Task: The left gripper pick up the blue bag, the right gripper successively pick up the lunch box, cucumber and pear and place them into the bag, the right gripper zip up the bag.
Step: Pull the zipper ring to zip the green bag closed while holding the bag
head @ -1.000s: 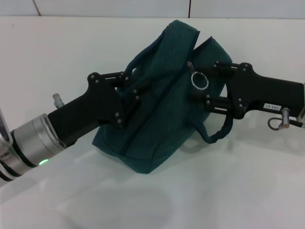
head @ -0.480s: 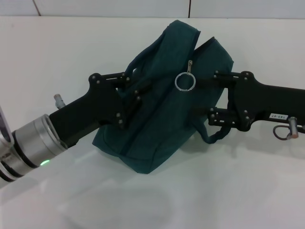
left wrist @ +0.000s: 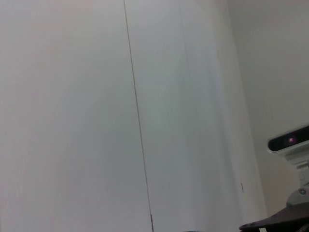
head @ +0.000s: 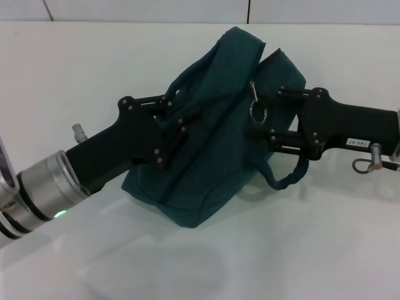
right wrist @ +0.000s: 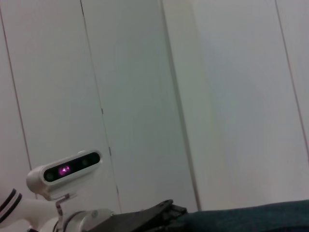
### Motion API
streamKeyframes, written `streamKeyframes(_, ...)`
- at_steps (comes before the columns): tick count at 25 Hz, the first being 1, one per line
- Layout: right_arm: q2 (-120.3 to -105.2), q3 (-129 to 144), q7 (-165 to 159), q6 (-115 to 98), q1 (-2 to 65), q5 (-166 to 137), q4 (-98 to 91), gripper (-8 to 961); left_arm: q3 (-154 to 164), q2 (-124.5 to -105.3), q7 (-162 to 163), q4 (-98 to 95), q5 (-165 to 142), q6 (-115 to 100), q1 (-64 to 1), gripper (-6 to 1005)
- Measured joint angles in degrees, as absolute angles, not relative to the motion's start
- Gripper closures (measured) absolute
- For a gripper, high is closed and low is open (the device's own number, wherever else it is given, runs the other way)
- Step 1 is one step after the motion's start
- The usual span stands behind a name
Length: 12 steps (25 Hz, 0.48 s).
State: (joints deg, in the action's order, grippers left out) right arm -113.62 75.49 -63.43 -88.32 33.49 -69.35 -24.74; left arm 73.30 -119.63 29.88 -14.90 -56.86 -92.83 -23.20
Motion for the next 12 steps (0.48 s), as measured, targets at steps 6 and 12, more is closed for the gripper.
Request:
streamKeyframes(6,-113.74,75.68,-64.39,-88.81,33.59,-69.97,-25.08,322,73.30,-119.69,29.88,-14.85,-56.86,-92.96,-23.20,888)
streamKeyframes(12,-113.43,75.73,-65.65,-90.31,34.12,-71.11,-24.98,323,73.30,-119.73,29.88,-14.85,-56.86,-92.99,-23.20,889)
